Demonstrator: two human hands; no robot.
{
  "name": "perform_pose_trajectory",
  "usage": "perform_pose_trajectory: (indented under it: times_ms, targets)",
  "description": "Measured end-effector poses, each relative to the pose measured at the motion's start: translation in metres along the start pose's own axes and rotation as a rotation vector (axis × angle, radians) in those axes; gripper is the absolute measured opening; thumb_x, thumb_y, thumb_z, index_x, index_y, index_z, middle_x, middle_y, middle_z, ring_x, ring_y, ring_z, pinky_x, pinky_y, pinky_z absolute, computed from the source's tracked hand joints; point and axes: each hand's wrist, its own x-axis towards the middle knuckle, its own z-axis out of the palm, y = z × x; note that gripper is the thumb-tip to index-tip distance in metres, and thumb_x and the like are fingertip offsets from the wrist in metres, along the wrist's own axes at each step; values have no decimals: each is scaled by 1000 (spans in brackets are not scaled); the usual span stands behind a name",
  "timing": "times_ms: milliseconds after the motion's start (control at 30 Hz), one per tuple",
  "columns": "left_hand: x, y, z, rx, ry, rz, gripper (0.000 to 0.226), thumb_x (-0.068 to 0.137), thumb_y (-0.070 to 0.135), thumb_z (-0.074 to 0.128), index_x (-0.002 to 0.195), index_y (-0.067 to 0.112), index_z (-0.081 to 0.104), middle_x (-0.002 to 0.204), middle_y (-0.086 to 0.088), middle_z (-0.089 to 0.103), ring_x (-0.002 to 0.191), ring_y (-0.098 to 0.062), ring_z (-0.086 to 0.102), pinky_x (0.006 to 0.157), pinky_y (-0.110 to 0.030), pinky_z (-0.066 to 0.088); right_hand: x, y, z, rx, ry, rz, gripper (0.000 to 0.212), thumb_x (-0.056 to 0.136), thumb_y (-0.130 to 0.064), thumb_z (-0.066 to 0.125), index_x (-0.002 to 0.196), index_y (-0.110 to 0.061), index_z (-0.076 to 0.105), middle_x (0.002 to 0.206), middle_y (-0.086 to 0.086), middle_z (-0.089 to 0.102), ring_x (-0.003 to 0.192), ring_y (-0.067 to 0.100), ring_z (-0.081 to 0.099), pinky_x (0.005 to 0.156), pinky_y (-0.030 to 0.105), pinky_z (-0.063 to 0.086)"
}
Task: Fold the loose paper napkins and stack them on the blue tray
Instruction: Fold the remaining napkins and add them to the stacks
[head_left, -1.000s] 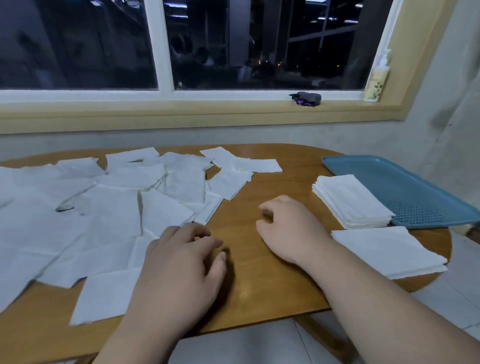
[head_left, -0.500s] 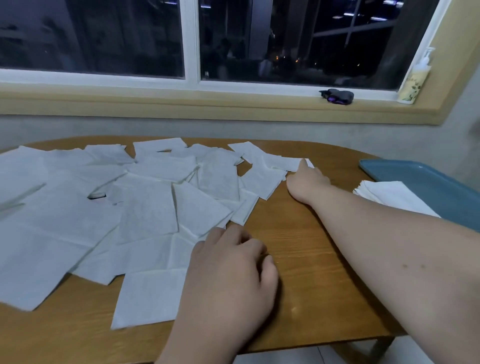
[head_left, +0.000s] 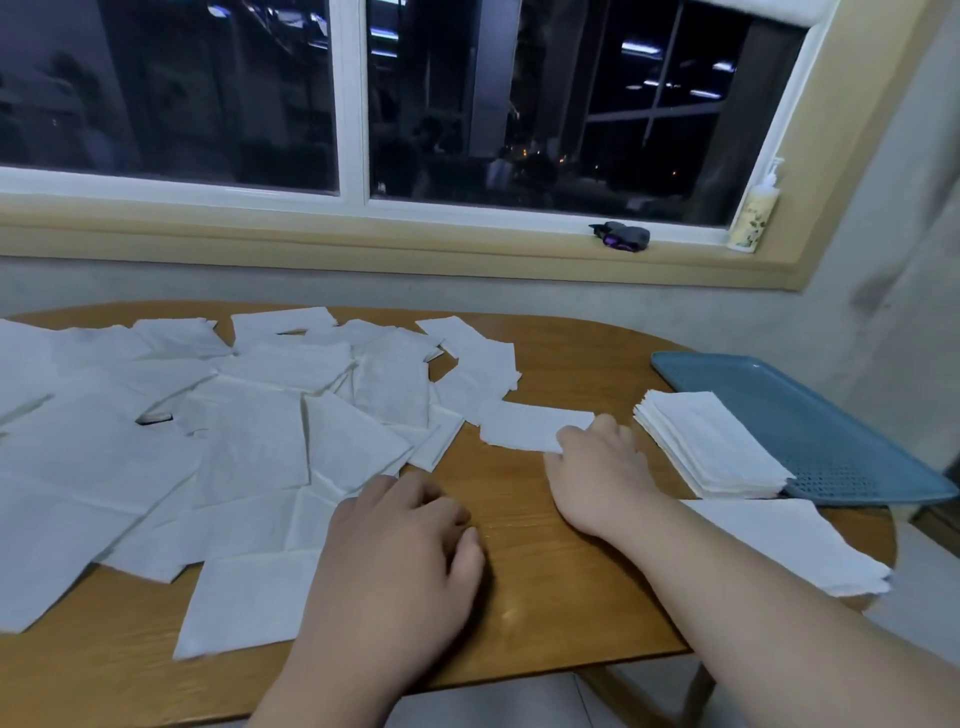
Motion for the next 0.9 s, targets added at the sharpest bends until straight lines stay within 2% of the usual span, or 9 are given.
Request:
perform_pose_trajectory:
  times_ms: [67,133,200,333,400,500,567,733,900]
  targets:
    - [-1,1,-2,-11,-4,24,33,83,51,42,85,36,71,91,22,57,92,-10,52,80,-34,46,-33,5,-2,63,15,-51,28,102,-36,32,116,-27,55,121,1,41,115,22,38,97,38,39]
    - [-4,2,-4,-23,-28,50,35,83,52,42,95,37,72,97,22,57,96,-8,51,84,-34,47,-65,9,-3,125,24,-91,34,103,-38,35,133,-34,52,123,-5,40,119,17,37,102,35,38]
    - [-6,4,-5,-30,-57,73,36,83,51,44,102,38,71,102,22,56,102,-6,49,88,-34,47,-89,12,-4,169,49,-116,39,103,-40,37,141,-36,48,123,-10,40,119,12,34,106,31,36]
    - [-12,4,-5,-5,-119,102,31,81,50,53,107,40,67,114,18,57,114,-7,47,95,-36,45,-114,19,1,209,96,-166,37,102,-41,41,136,-38,53,115,-15,40,118,6,31,106,27,34]
    - [-13,3,-5,14,-168,116,34,82,54,51,110,42,65,118,21,55,117,-5,46,98,-33,40,-116,23,3,237,96,-182,34,101,-42,44,132,-38,58,110,-18,41,116,5,32,105,27,35]
    - [-13,4,-4,23,-199,109,34,83,59,43,101,44,67,108,28,56,106,3,48,95,-25,27,-114,29,0,317,75,-177,33,98,-45,51,130,-40,59,112,-21,41,119,0,30,101,23,36]
    - [-12,4,-4,21,-193,106,33,83,60,41,92,44,68,102,30,57,100,3,50,91,-24,22,-111,32,-3,345,54,-187,39,95,-46,55,134,-42,55,116,-27,36,120,-5,26,98,18,33]
    - [-11,4,-3,30,-159,123,26,84,55,45,86,45,69,94,29,59,93,4,53,84,-27,26,-104,38,-5,356,-16,-289,35,94,-49,56,127,-41,60,123,-33,35,125,-12,19,97,13,26]
    - [-10,7,-3,33,-163,126,26,83,55,46,86,44,70,93,28,59,93,1,56,83,-34,35,-102,39,-1,326,95,-349,19,97,-41,53,104,-37,71,105,-24,52,112,-6,31,103,15,23]
